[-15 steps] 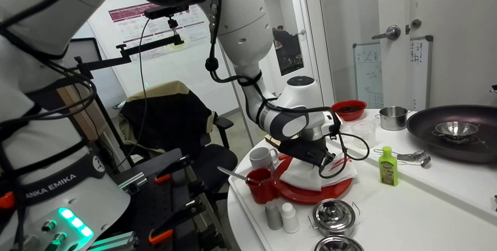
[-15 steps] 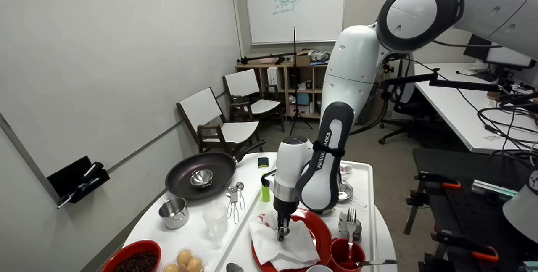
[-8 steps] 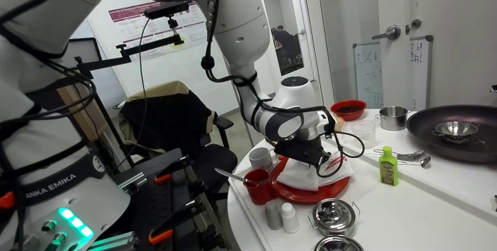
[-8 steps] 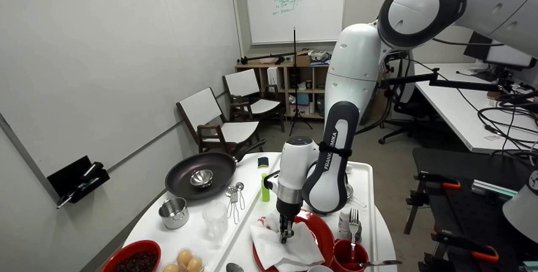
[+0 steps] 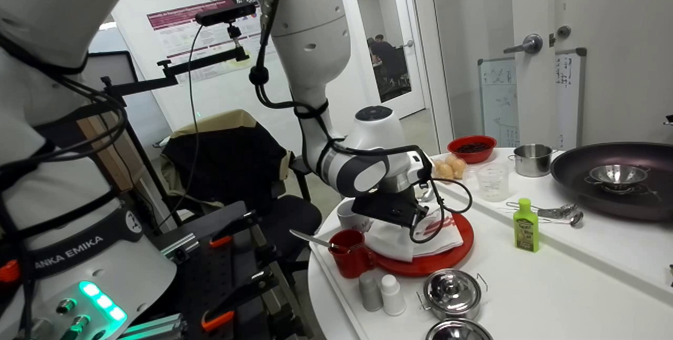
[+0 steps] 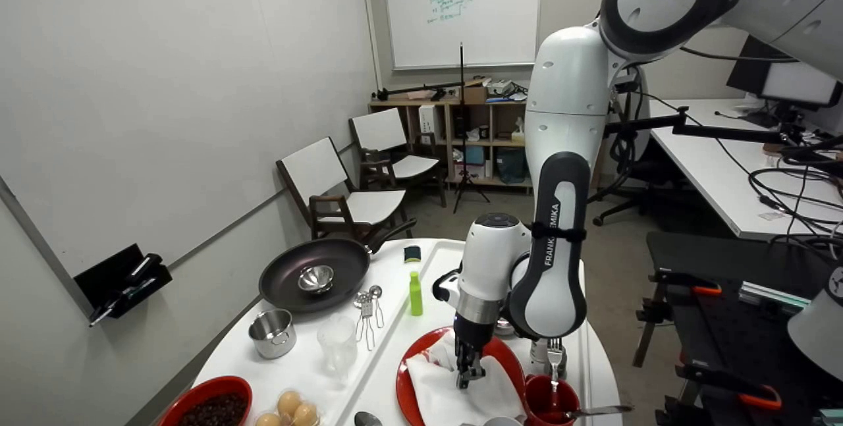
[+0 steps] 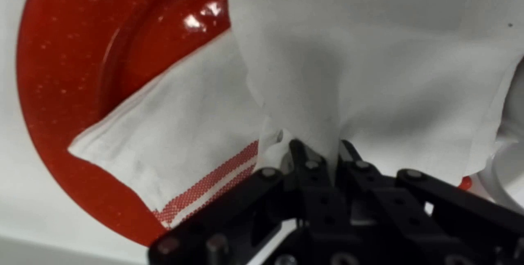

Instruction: Pick up the cloth and clean the plate

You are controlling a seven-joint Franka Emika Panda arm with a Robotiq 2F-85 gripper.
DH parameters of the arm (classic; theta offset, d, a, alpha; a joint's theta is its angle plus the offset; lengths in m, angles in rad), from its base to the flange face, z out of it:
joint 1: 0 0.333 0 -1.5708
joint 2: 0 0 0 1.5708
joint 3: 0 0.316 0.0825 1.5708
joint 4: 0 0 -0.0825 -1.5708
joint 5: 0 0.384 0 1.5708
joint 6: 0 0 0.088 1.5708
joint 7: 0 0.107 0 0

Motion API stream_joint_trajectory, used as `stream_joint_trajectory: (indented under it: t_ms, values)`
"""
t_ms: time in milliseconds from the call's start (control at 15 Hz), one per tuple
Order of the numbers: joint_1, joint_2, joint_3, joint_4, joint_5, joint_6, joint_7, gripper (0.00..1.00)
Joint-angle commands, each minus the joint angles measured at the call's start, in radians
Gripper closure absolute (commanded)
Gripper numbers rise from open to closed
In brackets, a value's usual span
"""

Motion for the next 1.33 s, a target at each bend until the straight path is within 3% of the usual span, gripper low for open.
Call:
stream_joint_trajectory:
  t_ms: [0, 733, 1267]
  values:
    - [-0.014, -0.059, -0.005, -0.088, -0.041, 0.038, 0.008, 0.97]
    - [-0.085, -0.06, -0.019, 0.04, -0.008, -0.01, 0.061, 0.97]
    - [-0.011, -0.048, -0.027, -0.009, -0.031, 0.013, 0.043, 0.97]
